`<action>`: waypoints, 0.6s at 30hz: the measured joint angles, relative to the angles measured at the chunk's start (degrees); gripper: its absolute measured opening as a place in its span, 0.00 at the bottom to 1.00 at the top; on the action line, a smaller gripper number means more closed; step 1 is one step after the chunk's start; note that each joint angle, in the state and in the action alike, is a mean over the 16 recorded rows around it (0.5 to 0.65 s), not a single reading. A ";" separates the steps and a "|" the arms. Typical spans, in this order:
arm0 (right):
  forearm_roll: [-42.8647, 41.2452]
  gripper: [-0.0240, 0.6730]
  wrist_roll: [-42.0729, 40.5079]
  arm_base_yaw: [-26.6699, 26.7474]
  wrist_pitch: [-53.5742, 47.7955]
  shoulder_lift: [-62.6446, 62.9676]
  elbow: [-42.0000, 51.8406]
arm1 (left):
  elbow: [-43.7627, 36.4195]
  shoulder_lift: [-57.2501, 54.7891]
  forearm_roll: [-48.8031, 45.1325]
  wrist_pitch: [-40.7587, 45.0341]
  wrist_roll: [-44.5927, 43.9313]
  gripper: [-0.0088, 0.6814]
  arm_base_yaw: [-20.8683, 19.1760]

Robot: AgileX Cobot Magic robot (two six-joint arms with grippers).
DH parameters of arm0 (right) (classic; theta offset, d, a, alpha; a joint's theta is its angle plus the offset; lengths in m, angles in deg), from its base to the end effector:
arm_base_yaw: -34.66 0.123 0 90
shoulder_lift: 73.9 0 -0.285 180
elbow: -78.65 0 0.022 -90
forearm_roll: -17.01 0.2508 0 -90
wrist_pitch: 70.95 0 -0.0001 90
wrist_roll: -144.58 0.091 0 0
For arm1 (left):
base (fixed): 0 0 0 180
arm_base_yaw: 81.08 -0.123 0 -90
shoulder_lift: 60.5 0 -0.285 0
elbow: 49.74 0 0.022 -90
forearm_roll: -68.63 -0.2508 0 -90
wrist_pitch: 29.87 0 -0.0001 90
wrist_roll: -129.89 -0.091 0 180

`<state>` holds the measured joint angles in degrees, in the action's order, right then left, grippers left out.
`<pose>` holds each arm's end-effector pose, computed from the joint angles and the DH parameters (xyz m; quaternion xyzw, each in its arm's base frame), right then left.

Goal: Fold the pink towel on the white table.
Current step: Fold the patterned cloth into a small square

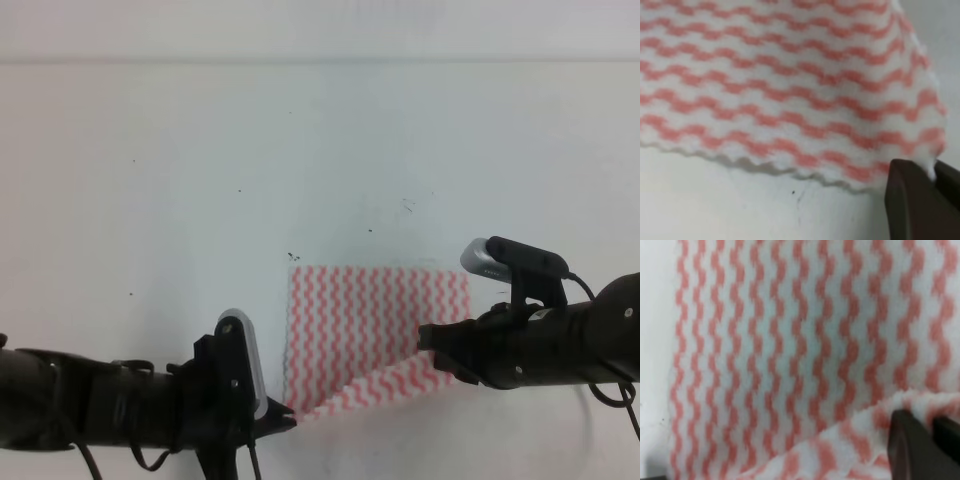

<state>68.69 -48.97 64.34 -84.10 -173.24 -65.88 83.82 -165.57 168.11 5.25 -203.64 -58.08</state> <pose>0.2469 0.1595 0.1715 0.0352 0.9444 0.2452 0.2161 0.2156 -0.1477 0.1270 0.6252 0.6678 -0.2022 0.3497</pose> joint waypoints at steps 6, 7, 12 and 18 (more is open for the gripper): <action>0.02 0.01 0.00 0.00 0.25 0.12 -0.13 | 2.27 0.43 -0.56 0.30 5.09 0.01 0.01; 0.02 0.01 0.00 0.00 0.31 0.12 -0.19 | 2.81 0.53 -0.56 0.15 6.23 0.01 0.01; 0.06 0.01 -0.01 -0.01 0.71 0.30 -0.66 | 5.53 0.81 -0.85 -1.04 11.71 0.01 0.00; 0.15 0.01 -0.03 -0.03 1.36 0.30 -1.36 | 7.89 0.94 -0.56 -1.93 15.88 0.01 -0.01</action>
<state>68.84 -49.00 64.32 -82.75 -172.93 -67.23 91.71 -164.62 167.55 3.32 -187.76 -58.09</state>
